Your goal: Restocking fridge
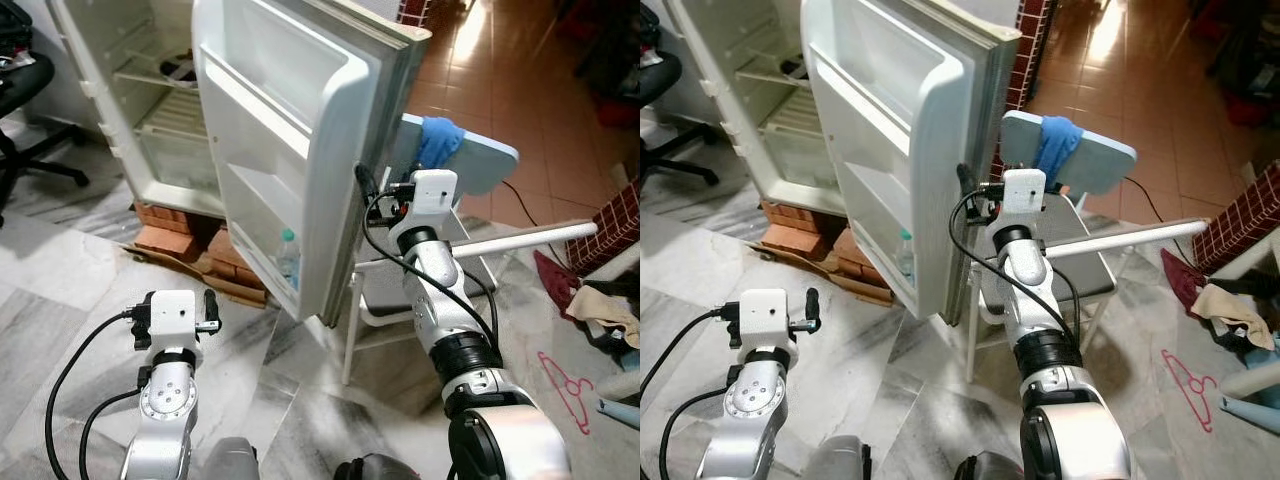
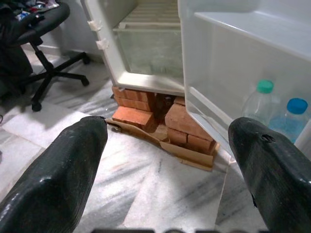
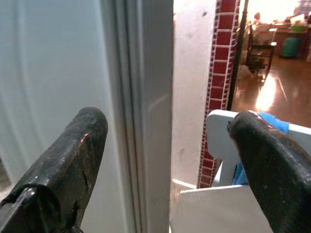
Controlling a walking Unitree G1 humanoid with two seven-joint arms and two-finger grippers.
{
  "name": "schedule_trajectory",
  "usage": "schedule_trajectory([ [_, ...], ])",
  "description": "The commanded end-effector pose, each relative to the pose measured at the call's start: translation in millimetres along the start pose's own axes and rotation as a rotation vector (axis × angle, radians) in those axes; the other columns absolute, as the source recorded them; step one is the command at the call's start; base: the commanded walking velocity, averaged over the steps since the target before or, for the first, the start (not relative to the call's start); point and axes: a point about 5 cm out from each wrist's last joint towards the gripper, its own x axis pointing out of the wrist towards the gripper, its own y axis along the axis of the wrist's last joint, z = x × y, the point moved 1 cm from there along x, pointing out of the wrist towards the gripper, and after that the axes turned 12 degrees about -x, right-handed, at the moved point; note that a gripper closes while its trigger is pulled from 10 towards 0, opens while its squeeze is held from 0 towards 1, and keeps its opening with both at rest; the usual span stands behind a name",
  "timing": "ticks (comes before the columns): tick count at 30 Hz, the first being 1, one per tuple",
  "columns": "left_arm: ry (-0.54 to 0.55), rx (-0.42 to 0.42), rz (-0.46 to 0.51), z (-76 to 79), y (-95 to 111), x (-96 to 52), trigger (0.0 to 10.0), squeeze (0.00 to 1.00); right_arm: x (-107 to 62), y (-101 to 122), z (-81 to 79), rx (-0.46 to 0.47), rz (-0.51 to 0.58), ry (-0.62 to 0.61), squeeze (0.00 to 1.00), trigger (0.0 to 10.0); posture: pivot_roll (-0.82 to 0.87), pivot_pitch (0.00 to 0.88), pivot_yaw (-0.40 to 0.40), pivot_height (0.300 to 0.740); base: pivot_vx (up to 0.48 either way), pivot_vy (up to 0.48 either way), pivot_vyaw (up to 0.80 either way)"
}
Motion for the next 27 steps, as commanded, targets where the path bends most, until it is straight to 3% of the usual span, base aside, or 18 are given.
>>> schedule_trajectory([
  [1,0.013,0.001,0.008,-2.4,3,-0.4,10.0,0.0,5.9,8,-3.6,0.026,0.025,0.0,0.0,10.0,0.19,0.021,-0.084,0.74,0.0,0.0,0.0],
  [5,0.009,-0.001,0.006,-1.5,2,-0.7,10.0,0.0,10.5,15,-14.5,0.091,0.05,0.051,0.0,10.0,0.19,0.021,-0.08,0.74,0.0,0.0,0.0],
  [6,-0.003,-0.004,0.002,0.8,2,-0.6,10.0,0.0,18.0,34,-30.8,0.161,0.116,0.127,0.0,10.0,0.19,0.018,-0.078,0.74,0.0,0.0,0.0],
  [10,-0.012,-0.002,0.004,3.0,2,1.0,10.0,0.0,26.1,58,-50.4,0.22,0.194,0.2,0.0,10.0,0.19,0.017,-0.08,0.74,0.0,0.0,0.0],
  [13,-0.014,-0.002,0.002,3.6,2,1.6,10.0,0.0,22.5,73,-74.6,0.284,0.241,0.31,0.0,10.0,0.19,0.017,-0.083,0.74,0.0,0.0,0.0],
  [16,-0.016,-0.001,-0.003,4.0,1,0.4,10.0,0.0,15.6,76,-88.9,0.329,0.262,0.403,0.0,10.0,0.19,0.019,-0.083,0.74,0.0,0.0,0.0],
  [20,-0.019,-0.002,-0.007,4.9,0,-0.4,10.0,0.0,8.7,72,-94.5,0.305,0.269,0.452,0.0,10.0,0.19,0.021,-0.082,0.74,0.0,0.0,0.0],
  [27,-0.03,-0.004,-0.011,6.6,0,-2.2,10.0,0.0,-6.1,52,-84.2,0.293,0.22,0.544,0.0,10.0,0.18,0.031,-0.081,0.74,0.0,0.0,0.0],
])
